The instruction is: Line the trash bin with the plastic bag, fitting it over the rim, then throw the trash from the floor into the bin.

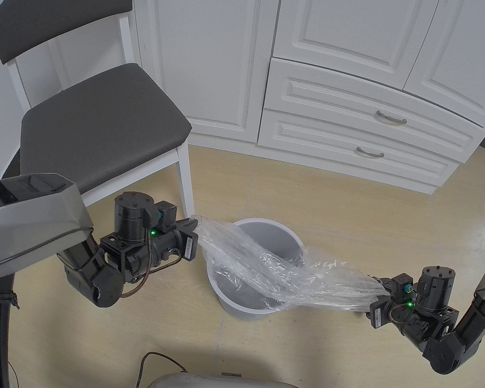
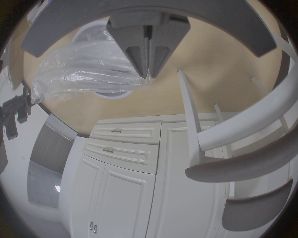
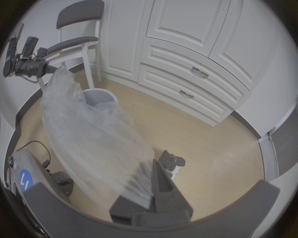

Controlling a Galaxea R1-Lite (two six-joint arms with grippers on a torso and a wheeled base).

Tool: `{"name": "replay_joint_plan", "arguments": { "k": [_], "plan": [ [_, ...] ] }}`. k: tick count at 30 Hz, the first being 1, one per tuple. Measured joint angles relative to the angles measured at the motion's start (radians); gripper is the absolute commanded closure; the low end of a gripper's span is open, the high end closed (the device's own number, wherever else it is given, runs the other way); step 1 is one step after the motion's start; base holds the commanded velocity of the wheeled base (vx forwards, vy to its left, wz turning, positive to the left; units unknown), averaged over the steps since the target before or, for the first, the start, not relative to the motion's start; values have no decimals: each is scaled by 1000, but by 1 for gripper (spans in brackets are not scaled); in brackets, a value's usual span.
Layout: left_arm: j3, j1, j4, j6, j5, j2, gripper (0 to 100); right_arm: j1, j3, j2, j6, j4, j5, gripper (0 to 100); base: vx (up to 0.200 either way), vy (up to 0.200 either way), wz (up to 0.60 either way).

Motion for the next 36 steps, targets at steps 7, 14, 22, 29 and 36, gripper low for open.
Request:
{"name": "replay_joint_plan", "arguments": {
  "k": [7, 14, 22, 29, 36],
  "plan": [
    [-127, -49, -7, -89, 111, 101, 100, -28, -106, 70, 92, -8, -27, 100, 0, 0, 0],
    [-190, -66, -9, -128, 117, 181, 100, -46, -186, 160, 142, -23, -34, 100, 0, 0, 0],
    [-248, -62, -9, -170, 117, 230, 100, -41, -243, 232, 189, -87, -33, 100, 0, 0, 0],
    [-271, -65, -11, -194, 122, 271, 100, -13, -275, 291, 229, -131, -27, 100, 0, 0, 0],
    [-190, -60, -19, -190, 73, 233, 100, 0, -224, 289, 226, -53, 6, 100, 0, 0, 0]
  ]
}}
